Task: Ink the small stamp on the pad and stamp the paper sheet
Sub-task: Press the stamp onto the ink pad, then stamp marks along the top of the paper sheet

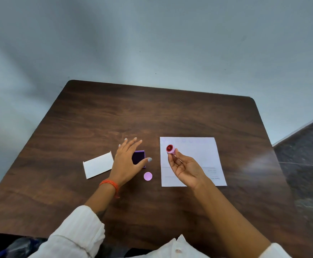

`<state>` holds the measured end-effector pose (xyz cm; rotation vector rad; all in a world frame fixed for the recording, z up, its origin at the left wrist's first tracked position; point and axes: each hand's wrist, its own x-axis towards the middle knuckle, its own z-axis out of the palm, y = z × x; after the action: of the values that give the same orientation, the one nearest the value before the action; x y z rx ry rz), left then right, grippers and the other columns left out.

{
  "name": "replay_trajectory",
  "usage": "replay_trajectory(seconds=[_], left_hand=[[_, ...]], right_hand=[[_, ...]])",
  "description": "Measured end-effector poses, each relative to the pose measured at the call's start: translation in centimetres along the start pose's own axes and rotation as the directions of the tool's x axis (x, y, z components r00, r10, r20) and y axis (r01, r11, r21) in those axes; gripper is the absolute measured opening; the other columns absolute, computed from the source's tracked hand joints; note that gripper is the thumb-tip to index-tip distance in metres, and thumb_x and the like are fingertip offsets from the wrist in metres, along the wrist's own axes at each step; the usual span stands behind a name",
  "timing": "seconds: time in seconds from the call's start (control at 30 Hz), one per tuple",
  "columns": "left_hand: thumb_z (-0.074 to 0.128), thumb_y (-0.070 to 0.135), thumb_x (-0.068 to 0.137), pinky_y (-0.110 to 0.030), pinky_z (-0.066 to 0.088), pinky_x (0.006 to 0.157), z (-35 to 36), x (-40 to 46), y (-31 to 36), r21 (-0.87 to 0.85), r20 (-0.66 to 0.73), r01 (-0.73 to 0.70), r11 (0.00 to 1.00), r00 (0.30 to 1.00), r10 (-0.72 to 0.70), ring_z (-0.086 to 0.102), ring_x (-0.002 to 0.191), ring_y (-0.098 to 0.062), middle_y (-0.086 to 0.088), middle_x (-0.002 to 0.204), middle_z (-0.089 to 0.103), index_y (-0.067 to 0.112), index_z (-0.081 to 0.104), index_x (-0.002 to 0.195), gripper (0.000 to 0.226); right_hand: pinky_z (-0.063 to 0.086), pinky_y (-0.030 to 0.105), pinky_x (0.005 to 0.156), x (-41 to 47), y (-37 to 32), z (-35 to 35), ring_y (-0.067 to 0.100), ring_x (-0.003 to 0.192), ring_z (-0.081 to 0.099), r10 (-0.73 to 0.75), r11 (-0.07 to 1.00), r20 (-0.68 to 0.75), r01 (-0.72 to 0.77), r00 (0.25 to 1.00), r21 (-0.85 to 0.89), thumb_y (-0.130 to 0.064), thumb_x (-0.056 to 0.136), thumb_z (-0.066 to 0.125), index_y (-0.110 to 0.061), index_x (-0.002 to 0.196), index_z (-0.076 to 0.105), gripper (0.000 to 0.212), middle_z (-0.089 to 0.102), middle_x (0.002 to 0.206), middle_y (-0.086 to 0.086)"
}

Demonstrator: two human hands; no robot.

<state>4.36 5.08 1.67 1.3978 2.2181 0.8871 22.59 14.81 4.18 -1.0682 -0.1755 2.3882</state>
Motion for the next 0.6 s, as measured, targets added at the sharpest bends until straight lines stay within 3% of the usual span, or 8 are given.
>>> replay_trajectory(seconds=[0.17, 0.43, 0.6], left_hand=[[0.065, 0.045, 0.077, -0.045, 0.02, 0.113, 2.8, 1.2, 3.6, -0.052, 0.043, -0.047, 0.998, 0.998, 0.049, 0.019, 0.142, -0.021, 0.001, 0.151, 0.032, 0.028, 0.037, 0.135, 0.067], [0.059, 0.045, 0.082, -0.045, 0.022, 0.115, 6.8, 2.4, 7.0, -0.008, 0.153, -0.106, 0.994, 0.982, 0.106, 0.019, 0.142, -0.021, 0.0, 0.152, 0.028, 0.025, 0.035, 0.136, 0.063], [0.055, 0.044, 0.085, -0.042, 0.015, 0.116, 8.6, 3.2, 7.4, 0.071, 0.178, -0.115, 0.991, 0.979, 0.101, 0.013, 0.144, -0.022, -0.002, 0.155, 0.021, 0.023, 0.031, 0.139, 0.062]], right_hand=[[0.06, 0.03, 0.061, -1.4, -2.9, -2.6, 0.024, 0.086, 0.071, -0.061, 0.994, -0.028, 0.063, 0.998, 0.084, -0.004, 0.07, 0.07, 0.0, 0.104, 0.065, 0.034, 0.072, 0.099, 0.019], [0.06, 0.028, 0.068, -1.9, -7.6, -6.2, 0.02, 0.084, 0.07, -0.139, 0.977, -0.122, 0.156, 0.983, 0.145, -0.005, 0.068, 0.07, 0.001, 0.108, 0.063, 0.04, 0.068, 0.107, 0.018], [0.06, 0.027, 0.067, -0.8, -10.2, -7.3, 0.018, 0.078, 0.072, -0.23, 0.968, -0.171, 0.243, 0.958, 0.061, -0.005, 0.077, 0.065, 0.0, 0.097, 0.067, 0.021, 0.074, 0.089, 0.014]])
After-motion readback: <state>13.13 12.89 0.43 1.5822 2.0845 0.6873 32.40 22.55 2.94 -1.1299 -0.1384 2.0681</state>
